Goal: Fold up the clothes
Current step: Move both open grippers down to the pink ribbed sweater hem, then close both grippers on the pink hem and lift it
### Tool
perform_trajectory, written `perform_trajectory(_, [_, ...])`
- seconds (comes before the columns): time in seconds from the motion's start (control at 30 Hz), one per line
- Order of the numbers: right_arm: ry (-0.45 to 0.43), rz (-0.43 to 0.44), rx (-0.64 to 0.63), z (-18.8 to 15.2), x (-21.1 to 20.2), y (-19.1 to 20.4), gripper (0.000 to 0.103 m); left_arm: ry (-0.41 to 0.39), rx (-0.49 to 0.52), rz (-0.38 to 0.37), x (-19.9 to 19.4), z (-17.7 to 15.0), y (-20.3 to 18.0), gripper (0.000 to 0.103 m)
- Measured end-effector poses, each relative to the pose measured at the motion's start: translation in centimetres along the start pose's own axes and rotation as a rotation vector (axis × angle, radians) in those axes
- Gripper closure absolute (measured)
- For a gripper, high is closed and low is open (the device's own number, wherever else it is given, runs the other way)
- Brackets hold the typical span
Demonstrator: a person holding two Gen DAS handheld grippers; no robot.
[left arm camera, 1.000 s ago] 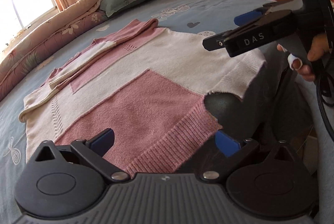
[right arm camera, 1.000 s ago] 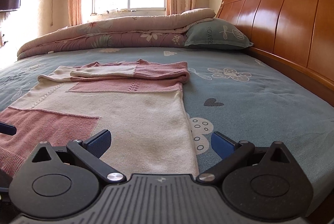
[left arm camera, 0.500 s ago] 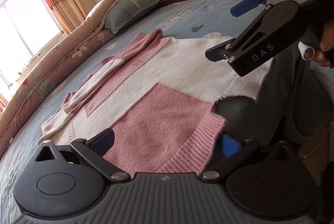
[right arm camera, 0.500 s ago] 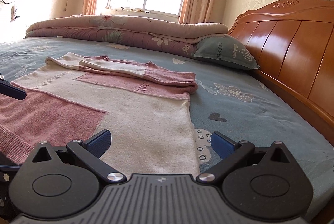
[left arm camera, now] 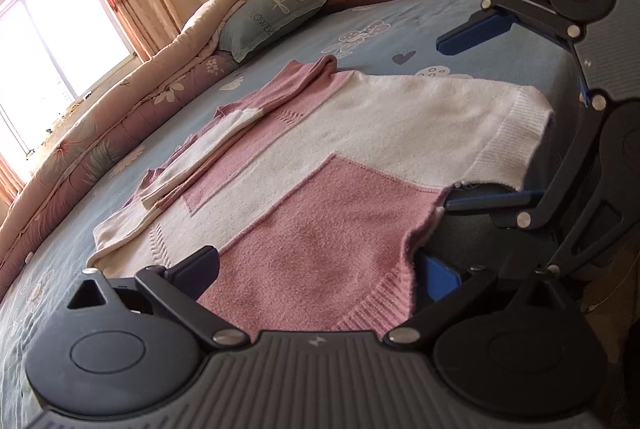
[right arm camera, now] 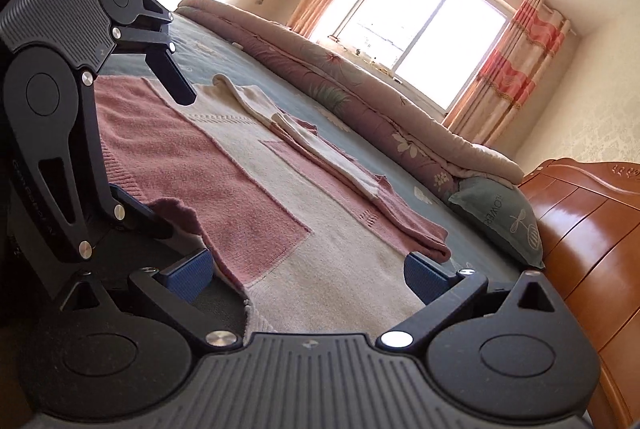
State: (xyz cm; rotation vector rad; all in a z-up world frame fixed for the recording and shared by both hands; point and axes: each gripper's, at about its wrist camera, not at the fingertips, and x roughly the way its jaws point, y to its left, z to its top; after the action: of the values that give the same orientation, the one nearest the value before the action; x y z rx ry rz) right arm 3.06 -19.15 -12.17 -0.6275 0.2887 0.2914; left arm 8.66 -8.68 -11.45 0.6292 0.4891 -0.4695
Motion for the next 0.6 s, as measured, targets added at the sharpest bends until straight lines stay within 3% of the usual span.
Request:
perform_trajectory(0.1, [-0.011,0.003,-0.004,0.1,-0.3,0.1,0.000,-0.003,-0.005,0.006,0.0,0.0,0.2,0.001])
perform_trajectory(0.2, [0.035,0.005,-0.050,0.0,0.3,0.9,0.000,-0.007,-0.041,-0.008,-0.2,0.0,0.8,0.001])
perform_trajectory(0.37, [0.050,-0.014,-0.255,0.7,1.4,3.0,0.000,-0.024,-0.123,-0.047,-1.3,-0.2,2.5,0.001])
perform_trajectory(0.6, [0.056,0.035,-0.522,2.1,2.1,4.2,0.000,-0.038,-0.211,-0.083,-3.8,-1.8,4.6,0.001])
